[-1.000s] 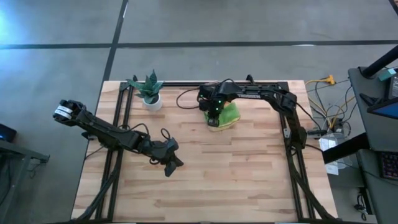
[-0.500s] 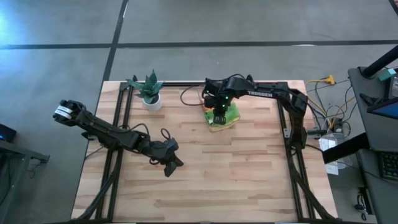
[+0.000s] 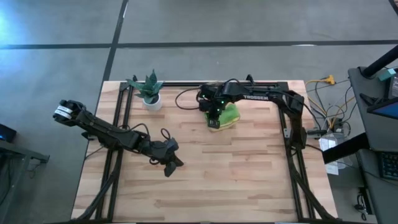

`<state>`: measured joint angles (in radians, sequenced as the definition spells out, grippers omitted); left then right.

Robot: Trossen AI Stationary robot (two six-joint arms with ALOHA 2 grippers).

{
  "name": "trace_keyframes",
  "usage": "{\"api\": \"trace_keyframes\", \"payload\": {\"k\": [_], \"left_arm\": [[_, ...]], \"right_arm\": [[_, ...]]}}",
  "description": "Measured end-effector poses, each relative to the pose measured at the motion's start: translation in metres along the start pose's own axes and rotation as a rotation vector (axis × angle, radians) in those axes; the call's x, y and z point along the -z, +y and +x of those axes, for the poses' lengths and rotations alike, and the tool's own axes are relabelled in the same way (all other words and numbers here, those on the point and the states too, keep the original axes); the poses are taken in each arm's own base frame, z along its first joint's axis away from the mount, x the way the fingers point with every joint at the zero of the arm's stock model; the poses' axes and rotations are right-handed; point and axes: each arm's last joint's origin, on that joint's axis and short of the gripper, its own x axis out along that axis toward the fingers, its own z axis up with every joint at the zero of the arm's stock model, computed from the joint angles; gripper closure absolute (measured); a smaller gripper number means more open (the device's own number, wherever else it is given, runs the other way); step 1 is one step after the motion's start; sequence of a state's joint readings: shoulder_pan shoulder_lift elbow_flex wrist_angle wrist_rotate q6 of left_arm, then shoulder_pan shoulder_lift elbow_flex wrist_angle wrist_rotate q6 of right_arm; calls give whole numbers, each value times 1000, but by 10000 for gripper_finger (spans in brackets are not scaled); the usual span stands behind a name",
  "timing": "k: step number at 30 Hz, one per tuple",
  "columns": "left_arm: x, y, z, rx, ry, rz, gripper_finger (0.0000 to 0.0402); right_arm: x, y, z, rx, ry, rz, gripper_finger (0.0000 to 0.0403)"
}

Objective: Fold microfiber towels
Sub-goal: Put the folded green towel into the transparent bin

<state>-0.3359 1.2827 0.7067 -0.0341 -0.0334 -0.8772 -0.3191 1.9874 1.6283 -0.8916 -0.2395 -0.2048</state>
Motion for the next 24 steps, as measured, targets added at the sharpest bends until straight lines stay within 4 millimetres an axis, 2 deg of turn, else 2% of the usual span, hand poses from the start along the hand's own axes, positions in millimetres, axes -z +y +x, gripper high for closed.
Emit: {"api": "trace_keyframes", "payload": {"k": [5, 9, 11, 14, 18, 24], "left_arm": [[0, 0, 0, 0, 0, 0, 402], [0, 0, 0, 1, 0, 0, 402], [0, 0, 0, 1, 0, 0, 402], [0, 0, 0, 1, 1, 7, 402], [0, 0, 0, 0, 1, 20, 402], [0, 0, 0, 0, 1, 28, 402]], "right_arm": [[-2, -1, 19, -2, 20, 10, 394], [-4, 0, 20, 19, 1, 51, 394], [-4, -2, 12, 22, 0, 69, 394], [-2, -4, -13, 38, -9, 72, 394], [13, -8, -42, 40, 52, 79, 394], [33, -9, -53, 54, 213, 67, 394]]}}
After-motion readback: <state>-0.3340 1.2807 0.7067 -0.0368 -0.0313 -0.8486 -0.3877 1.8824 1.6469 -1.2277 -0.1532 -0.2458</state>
